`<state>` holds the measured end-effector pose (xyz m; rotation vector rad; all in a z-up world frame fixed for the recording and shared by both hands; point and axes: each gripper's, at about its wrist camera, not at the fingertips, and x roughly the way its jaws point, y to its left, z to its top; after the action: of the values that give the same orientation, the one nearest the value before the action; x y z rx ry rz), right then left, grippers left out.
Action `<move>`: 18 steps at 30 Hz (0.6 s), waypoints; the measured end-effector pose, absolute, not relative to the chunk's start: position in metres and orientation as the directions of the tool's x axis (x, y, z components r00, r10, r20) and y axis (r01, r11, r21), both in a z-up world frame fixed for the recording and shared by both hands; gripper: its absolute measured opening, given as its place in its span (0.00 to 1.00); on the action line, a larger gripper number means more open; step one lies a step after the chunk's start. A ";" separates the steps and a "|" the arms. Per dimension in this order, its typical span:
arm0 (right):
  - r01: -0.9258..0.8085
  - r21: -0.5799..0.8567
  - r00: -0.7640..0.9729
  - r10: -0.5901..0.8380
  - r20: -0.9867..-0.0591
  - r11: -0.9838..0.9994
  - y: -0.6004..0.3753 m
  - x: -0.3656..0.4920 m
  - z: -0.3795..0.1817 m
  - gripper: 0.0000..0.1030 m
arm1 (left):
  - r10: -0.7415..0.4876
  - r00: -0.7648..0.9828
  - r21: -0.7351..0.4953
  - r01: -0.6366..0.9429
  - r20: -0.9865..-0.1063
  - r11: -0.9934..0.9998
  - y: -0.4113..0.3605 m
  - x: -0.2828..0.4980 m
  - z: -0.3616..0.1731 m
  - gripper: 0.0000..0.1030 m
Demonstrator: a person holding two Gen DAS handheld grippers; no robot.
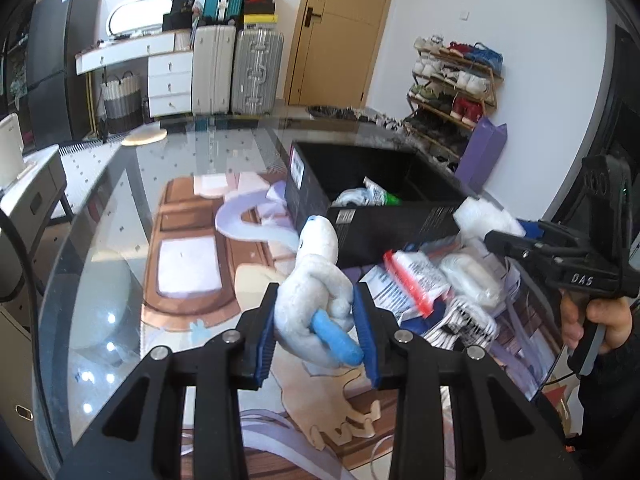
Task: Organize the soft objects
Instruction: 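Carry the plush toy and white foam over the black box with both grippers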
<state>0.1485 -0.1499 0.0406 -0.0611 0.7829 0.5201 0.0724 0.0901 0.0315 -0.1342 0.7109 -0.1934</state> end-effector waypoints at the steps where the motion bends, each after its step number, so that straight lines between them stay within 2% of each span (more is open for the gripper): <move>1: -0.470 0.135 0.594 0.425 -0.683 0.872 -0.150 0.148 0.042 0.71 | -0.222 0.749 -0.186 0.134 -0.624 0.973 0.089 0.071 0.035 0.33; 18: -0.477 0.112 0.641 0.432 -0.634 0.872 -0.152 0.146 0.069 0.71 | -0.223 0.831 -0.181 0.150 -0.509 0.972 0.076 0.071 0.078 0.33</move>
<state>0.1458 -0.1521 0.0689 -0.0677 0.7051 0.5188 0.0710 0.0761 0.0781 -0.1355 0.5550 -0.1986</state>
